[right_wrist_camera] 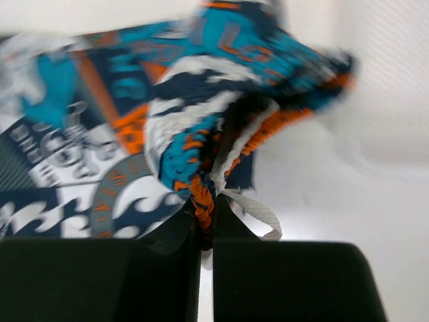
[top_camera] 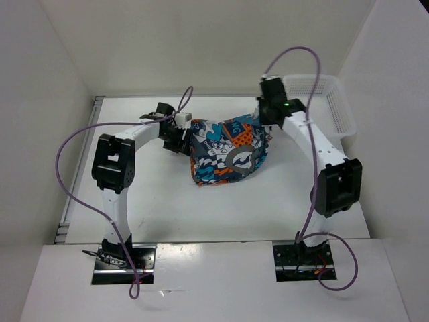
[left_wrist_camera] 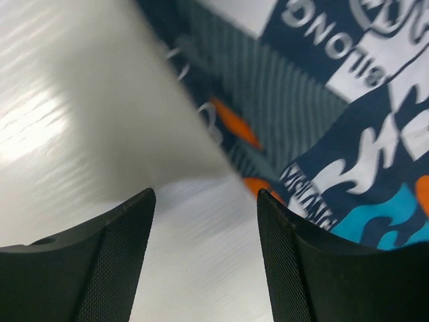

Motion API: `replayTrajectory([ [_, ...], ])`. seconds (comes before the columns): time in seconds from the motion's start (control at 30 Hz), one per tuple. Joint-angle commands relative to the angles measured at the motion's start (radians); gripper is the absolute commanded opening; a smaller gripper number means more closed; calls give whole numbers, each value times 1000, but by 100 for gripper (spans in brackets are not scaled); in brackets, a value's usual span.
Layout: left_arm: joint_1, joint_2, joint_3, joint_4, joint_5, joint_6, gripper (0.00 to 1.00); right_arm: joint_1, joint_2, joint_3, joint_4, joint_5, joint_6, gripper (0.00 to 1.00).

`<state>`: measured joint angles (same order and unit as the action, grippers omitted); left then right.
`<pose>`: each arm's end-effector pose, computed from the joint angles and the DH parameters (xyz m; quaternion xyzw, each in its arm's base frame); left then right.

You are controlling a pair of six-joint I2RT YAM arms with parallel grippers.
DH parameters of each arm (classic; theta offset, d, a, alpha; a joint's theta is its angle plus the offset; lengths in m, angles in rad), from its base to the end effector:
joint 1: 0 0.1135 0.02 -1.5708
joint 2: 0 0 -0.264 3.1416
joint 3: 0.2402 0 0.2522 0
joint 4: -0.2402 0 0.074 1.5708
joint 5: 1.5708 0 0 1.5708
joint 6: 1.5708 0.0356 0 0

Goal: Fold and stack the shorts
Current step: Fold the shorts

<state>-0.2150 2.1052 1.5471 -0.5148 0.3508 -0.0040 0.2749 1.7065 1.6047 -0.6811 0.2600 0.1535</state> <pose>0.4325 -0.1070 0.1675 0.1433 0.9445 -0.1946 0.2227 0.3705 0.0950 0.3334 -0.0059 0.9169 -0.0361 0.3973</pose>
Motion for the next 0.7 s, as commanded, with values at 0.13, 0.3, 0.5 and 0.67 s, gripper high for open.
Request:
replayTrajectory([
  [0.13, -49, 128, 53, -1, 88, 4, 56, 391, 220, 138, -57, 62, -157, 0],
  [0.3, -40, 151, 73, -31, 115, 4, 34, 530, 304, 191, -15, 7, -190, 0],
  [0.5, -18, 151, 82, -40, 135, 4, 30, 561, 392, 256, 3, -65, -190, 0],
  [0.67, 37, 104, 61, -40, 87, 4, 50, 561, 413, 256, 12, -87, -171, 35],
])
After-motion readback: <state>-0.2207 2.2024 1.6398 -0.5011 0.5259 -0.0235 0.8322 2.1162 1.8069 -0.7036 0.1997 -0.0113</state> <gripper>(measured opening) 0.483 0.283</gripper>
